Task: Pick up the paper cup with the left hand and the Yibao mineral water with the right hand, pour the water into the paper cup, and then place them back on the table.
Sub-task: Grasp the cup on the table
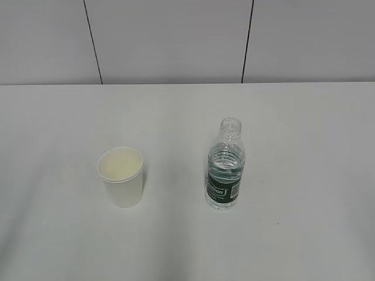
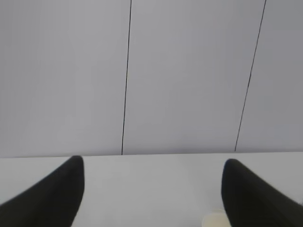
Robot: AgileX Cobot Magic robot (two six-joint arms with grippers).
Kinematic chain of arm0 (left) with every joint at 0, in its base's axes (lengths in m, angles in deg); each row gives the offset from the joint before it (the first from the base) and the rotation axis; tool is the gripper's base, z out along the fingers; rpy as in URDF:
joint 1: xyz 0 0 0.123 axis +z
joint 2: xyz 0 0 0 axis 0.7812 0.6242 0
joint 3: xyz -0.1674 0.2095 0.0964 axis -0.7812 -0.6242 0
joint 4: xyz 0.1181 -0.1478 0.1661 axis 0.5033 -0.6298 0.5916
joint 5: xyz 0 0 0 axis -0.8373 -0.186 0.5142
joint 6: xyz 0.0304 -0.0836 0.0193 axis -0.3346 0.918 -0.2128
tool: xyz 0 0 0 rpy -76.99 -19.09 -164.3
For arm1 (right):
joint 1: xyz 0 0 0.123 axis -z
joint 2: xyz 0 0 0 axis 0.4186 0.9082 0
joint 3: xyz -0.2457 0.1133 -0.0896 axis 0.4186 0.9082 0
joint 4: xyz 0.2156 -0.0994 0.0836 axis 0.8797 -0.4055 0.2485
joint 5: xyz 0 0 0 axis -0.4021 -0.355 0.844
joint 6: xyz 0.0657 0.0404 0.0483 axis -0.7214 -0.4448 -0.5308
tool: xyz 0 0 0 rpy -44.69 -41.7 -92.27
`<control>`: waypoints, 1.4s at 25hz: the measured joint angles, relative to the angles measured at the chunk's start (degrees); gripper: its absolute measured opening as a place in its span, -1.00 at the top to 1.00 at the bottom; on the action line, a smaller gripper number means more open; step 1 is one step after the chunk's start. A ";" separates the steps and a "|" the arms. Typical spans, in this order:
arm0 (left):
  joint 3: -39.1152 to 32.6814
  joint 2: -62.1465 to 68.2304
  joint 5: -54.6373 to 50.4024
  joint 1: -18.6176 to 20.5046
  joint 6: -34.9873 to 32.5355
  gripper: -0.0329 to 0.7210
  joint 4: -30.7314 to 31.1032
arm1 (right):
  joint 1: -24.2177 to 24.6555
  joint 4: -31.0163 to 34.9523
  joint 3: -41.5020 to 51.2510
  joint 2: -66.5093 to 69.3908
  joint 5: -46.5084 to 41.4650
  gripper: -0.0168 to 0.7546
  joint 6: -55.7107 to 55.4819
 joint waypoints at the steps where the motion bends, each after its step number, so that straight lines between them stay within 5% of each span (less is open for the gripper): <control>1: 0.00 0.06 0.83 0.00 -0.05 -0.62 -0.05 | 0.00 0.00 0.00 0.00 0.00 -0.34 0.00; 14: 0.00 18.87 14.29 -0.19 -0.07 -0.59 2.91 | 0.00 0.00 0.00 0.00 0.00 -0.34 0.00; 27: 0.00 41.69 27.43 -14.12 -0.07 -0.59 7.08 | 0.00 0.00 0.00 0.00 0.00 -0.34 0.00; 35: -6.07 48.21 37.89 -16.04 1.03 -0.58 7.03 | 0.00 0.00 0.00 0.00 0.00 -0.34 0.00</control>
